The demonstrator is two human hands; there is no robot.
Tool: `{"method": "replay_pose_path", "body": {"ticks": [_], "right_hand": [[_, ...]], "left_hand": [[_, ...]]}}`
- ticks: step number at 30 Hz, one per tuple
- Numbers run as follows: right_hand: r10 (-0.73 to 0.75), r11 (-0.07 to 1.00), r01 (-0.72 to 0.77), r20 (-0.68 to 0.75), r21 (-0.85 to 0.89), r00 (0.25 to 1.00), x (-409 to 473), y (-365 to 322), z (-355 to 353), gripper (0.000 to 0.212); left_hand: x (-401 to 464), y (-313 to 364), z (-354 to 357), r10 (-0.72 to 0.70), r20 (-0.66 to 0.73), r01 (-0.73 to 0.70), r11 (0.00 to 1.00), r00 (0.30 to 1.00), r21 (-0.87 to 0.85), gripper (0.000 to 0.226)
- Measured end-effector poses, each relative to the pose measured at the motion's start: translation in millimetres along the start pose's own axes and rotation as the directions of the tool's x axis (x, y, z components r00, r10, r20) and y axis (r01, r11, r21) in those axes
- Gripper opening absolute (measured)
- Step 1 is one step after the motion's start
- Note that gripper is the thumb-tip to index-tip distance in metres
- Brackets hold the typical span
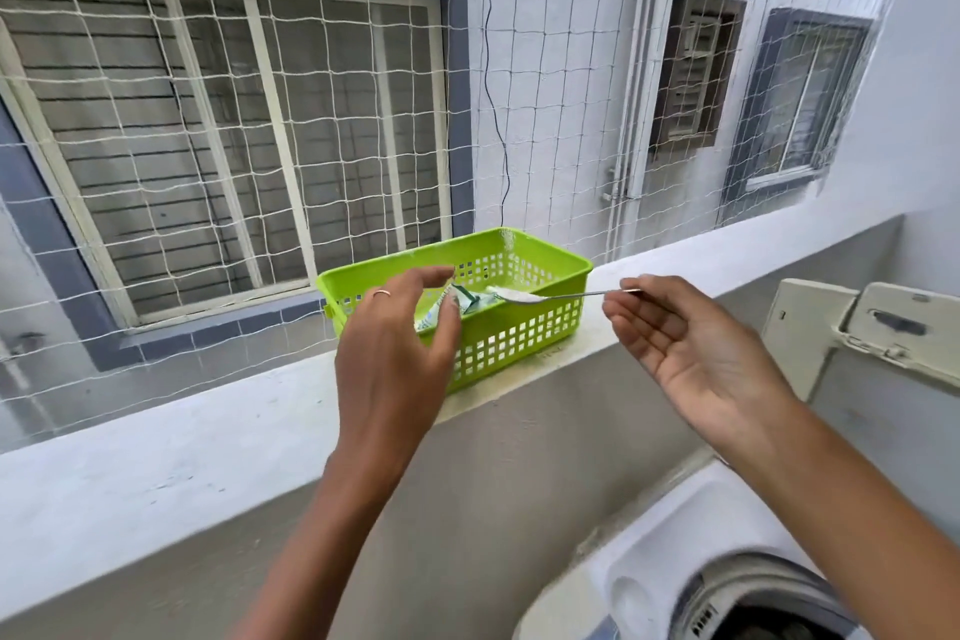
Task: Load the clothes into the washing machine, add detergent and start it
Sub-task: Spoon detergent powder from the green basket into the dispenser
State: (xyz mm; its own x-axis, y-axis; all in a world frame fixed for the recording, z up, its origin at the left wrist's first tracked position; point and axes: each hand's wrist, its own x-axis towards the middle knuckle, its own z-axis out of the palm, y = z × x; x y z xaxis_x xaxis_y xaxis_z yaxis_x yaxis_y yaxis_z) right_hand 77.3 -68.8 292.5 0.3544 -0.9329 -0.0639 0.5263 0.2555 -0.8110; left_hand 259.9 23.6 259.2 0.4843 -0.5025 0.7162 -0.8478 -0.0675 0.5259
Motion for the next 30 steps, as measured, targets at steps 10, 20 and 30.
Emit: {"method": "replay_pose_path", "body": {"ticks": [10,20,30], "right_hand": [[-0.001,0.992,0.013,0.092,-0.123,0.996,16.0,0.2,22.9,0.009],[-0.01,0.967,0.052,0.168,-0.25,0.986,20.7,-11.8,36.7,0.011],[-0.089,0.914,0.163,0.209,-0.371,0.974,22.5,-19.9,41.6,0.015]], "left_hand": [[25.8,-14.6,12.4,-0.057,0.225,0.022,0.987,0.973,0.158,0.016],[25.5,-14.6,14.4,-0.067,0.217,0.023,0.98,0.974,0.199,0.022],[28.2,-14.8,10.9,-0.079,0.245,0.041,0.987,0.966,0.156,0.016]]}}
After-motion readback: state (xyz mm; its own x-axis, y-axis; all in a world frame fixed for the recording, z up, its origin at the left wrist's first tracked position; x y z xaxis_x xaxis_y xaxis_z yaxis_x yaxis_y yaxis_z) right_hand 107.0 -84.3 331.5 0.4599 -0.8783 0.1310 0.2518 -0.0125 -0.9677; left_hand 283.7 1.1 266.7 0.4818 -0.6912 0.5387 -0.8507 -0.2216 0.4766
